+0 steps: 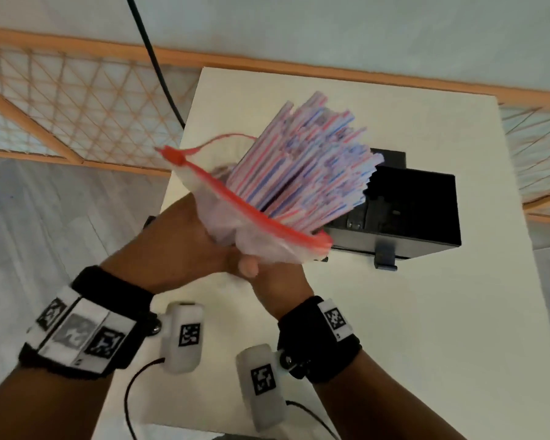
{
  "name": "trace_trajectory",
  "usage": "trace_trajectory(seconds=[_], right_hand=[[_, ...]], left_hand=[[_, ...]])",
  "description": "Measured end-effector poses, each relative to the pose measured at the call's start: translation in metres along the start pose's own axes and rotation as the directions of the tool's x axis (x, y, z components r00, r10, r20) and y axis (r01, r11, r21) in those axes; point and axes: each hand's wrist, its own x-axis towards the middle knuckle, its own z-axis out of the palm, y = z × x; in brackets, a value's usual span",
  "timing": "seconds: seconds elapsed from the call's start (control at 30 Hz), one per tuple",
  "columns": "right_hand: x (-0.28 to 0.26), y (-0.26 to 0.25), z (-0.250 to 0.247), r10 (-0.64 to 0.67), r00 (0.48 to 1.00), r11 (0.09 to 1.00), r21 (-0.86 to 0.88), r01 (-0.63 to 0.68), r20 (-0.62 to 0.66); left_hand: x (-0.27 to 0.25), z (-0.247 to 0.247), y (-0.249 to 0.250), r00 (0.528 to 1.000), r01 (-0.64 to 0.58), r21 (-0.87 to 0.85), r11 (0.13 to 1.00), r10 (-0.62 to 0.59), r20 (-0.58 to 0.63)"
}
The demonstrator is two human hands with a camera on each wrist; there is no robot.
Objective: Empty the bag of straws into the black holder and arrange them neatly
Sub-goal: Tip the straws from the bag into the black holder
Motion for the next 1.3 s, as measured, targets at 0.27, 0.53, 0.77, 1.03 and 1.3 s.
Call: trace_trajectory(seconds=[0.27,0.53,0.77,1.03,1.3], right_hand=[[0.006,-0.029,0.000,-0.145,0.959,0.798,0.543,0.260,-0.245],[0.011,-0.044,-0.020,0.067,0.990,0.689,0.723,0.042,-0.121],[0.004,-0.054,-0.045,0.138,0.989,0.649,0.759,-0.056,-0.045],[0.004,-0.064,-0.051,0.098,0.991,0.582,0.813,0.013,-0.086],[0.005,-0.062,-0.057,0.095,0.984,0.444,0.891,0.092,-0.149]], left_hand=[[0.056,-0.003,0.077,0.951,-0.292,0.112,0.950,0.276,0.140],[0.112,0.016,0.127,0.977,-0.155,0.519,0.841,0.053,0.206],[0.145,0.035,0.139,0.980,-0.118,0.615,0.780,-0.011,0.201],[0.167,0.046,0.151,0.981,-0.104,0.711,0.696,-0.045,0.187],[0.177,0.060,0.165,0.979,-0.099,0.786,0.611,-0.081,0.187]])
